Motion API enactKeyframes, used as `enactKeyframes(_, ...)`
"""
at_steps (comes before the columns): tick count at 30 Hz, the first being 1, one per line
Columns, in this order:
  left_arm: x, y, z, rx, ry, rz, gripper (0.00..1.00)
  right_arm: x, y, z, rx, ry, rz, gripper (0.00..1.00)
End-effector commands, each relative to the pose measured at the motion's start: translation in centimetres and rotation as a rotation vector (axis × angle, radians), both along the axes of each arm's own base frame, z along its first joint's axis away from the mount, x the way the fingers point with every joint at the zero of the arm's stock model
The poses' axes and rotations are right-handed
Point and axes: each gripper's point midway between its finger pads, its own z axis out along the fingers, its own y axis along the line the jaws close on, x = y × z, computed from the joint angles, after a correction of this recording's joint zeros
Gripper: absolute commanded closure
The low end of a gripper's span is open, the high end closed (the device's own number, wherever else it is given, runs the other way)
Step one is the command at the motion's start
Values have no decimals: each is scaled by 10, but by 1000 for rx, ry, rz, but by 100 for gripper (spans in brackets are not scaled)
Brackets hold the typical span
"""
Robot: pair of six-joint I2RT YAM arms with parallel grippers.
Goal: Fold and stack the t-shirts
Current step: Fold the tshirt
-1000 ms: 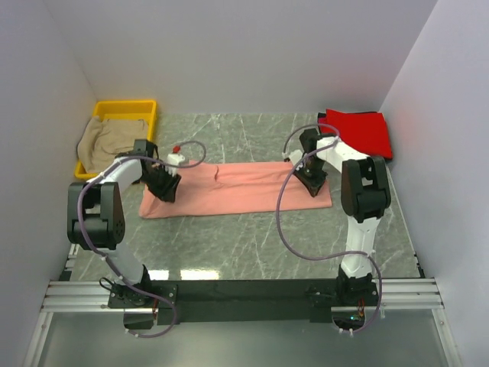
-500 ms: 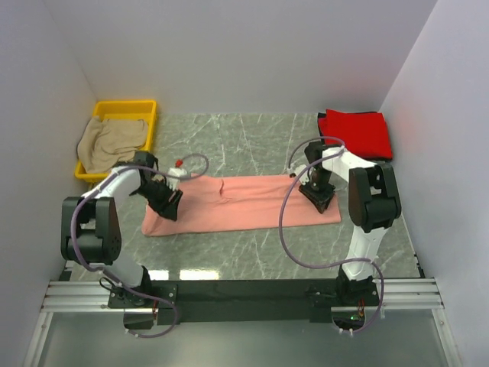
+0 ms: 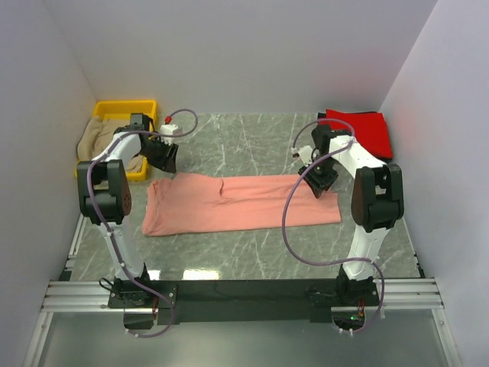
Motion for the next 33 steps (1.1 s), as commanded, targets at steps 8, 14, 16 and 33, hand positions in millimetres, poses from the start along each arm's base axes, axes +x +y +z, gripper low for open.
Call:
enactKeyframes(8, 20, -2, -20, -26, 26, 74, 48, -2, -5, 14, 10, -30, -39, 45)
enactKeyframes(14, 14, -3, -37, -21, 38, 116, 52, -2, -9, 12, 6, -22, -59, 45)
enactKeyframes(16, 17, -4, -39, -16, 22, 126, 54, -2, -8, 11, 6, -19, -60, 45)
enactKeyframes(33, 2, -20, -64, 58, 16, 143, 63, -3, -14, 3, -22, -4, -66, 47)
